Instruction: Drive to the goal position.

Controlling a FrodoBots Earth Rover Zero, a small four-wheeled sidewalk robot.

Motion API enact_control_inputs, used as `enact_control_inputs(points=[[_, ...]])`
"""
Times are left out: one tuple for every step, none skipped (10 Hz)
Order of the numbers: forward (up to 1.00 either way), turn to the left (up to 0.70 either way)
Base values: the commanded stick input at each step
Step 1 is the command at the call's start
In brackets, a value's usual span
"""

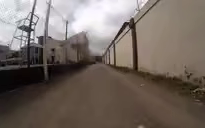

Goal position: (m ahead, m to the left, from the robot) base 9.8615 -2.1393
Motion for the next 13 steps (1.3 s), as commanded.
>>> enact_control_inputs(points=[[1.00, 0.00], [1.00, 0.00], [1.00, 0.00], [1.00, 0.00], [1.00, 0.00], [1.00, 0.00], [1.00, 0.00], [1.00, 0.00], [1.00, 0.00], [1.00, 0.00], [1.00, 0.00], [1.00, 0.00], [1.00, 0.00]])
